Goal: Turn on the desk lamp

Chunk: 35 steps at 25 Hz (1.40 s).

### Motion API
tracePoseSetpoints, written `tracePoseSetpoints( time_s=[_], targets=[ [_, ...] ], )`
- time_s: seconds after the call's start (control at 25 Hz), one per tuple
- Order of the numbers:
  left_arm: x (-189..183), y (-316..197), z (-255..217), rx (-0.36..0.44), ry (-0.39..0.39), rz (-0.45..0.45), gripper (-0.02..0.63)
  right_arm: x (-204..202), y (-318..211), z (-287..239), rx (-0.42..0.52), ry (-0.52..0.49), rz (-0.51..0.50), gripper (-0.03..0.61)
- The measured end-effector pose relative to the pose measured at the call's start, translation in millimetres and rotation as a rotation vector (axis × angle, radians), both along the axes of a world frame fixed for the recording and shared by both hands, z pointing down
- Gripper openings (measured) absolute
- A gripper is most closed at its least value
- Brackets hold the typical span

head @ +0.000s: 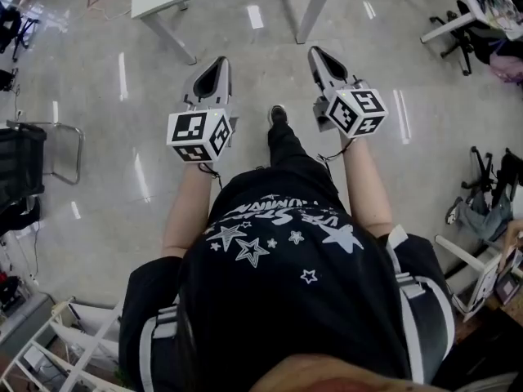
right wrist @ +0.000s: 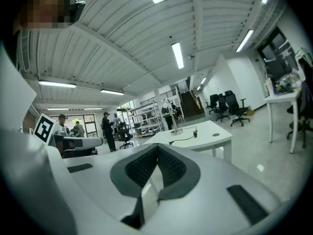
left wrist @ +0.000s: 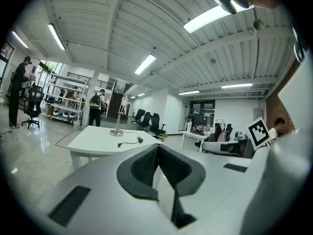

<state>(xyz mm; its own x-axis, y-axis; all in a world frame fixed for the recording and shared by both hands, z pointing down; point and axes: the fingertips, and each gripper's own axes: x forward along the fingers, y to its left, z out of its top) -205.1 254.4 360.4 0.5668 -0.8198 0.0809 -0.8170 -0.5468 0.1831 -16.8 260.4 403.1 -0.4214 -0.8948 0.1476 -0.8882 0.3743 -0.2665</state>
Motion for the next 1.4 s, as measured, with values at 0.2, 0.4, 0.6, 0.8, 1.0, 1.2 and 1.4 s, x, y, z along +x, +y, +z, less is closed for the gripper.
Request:
tracePoseSetpoints(
  time_s=[0.2, 0.4, 0.6, 0.8, 1.0, 1.2, 1.4],
  targets=[
    [11, -39, 3, -0.015, -0.008, -0.007, 0.011, 12, -44, 4, -0.012, -0.007, -0.007, 0.005],
    [29, -82, 1, -0.018, -0.017, -0.021, 0.011, 30, -97, 2, -0.016, -0.027, -0.019, 0.005],
    [34, -126, -5, -0.017, -0.002, -0.042, 0.011, 39, -147, 1, -0.029, -0.024, -0.041, 0.005],
    [54, -166, -7, -0.026, -0.008, -0.061, 0.011, 65, -190, 5, -0.048, -0.028, -0.051, 0.005],
    [76, -193, -7, -0.027, -0.017, -0.061, 0.011, 83, -226, 9, -0.063, -0.034, -0.07, 0.005],
    [88, -226, -8, -0.029, -0.017, -0.081, 0.011, 96, -259, 7, -0.059, -0.009, -0.106, 0.005],
    [106, -247, -7, -0.023, -0.023, -0.08, 0.011, 113, -278, 8, -0.054, -0.013, -0.103, 0.005]
  ],
)
